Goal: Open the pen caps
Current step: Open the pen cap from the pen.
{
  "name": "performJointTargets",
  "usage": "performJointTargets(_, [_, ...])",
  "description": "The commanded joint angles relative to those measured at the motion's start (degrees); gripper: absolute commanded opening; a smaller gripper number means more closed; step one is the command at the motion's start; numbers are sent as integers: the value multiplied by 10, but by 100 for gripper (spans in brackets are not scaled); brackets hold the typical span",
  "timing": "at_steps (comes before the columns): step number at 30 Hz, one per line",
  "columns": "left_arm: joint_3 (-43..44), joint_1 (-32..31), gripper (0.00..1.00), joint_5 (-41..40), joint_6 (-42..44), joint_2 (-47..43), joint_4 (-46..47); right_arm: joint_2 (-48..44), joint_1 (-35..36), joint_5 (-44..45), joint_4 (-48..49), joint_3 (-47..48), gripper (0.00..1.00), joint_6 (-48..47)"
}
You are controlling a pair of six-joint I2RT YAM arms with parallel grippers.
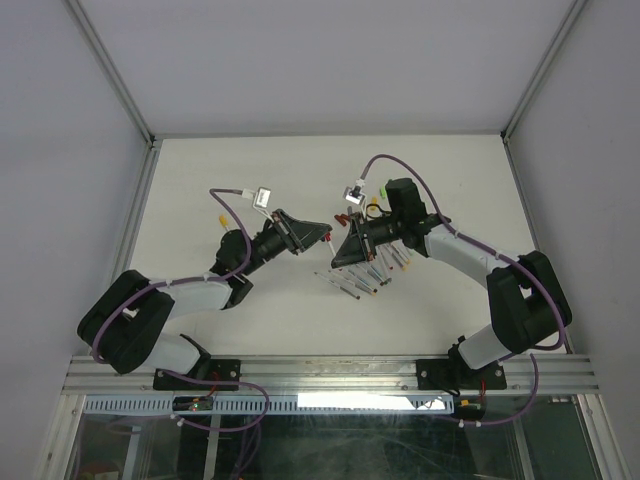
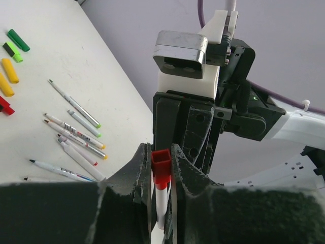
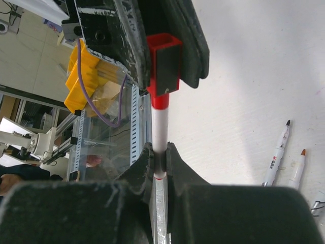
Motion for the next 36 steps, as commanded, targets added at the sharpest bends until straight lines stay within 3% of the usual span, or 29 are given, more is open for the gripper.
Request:
performJointTargets(1, [29,-8,5,24,14,3,5,-20,-3,16,-6,29,0,-25])
performJointTargets(3, [32,-7,0,27,16,4,4,-22,-3,16,-10,32,0,-31])
performJointTargets(8, [27,-10,0,37,14,6,24,-23,-11,-8,38,22,35,27])
performJointTargets(11, [24,-13,0,38,11,8,37,-29,-14,-5,71,7,41,57])
performJointTargets(14, [24,-14,0,37,9,9,45,-31,-14,0,80,4,38,70])
performJointTargets(18, [36,-12,0,31,15,9,49,-24,-14,7,81,5,3,77])
performJointTargets(19, [44,-10,0,25,22,9,42,-23,-14,4,81,5,0,79])
performJointTargets(26, [115,77,0,-99,76,-48,-32,-3,-4,-7,73,9,0,89])
performJointTargets(31, [193,157,0,-108,53,-44,-45,12,-1,-18,70,12,0,89])
performJointTargets(36, [207,181,0,-97,41,-47,-31,17,4,-11,56,15,0,78])
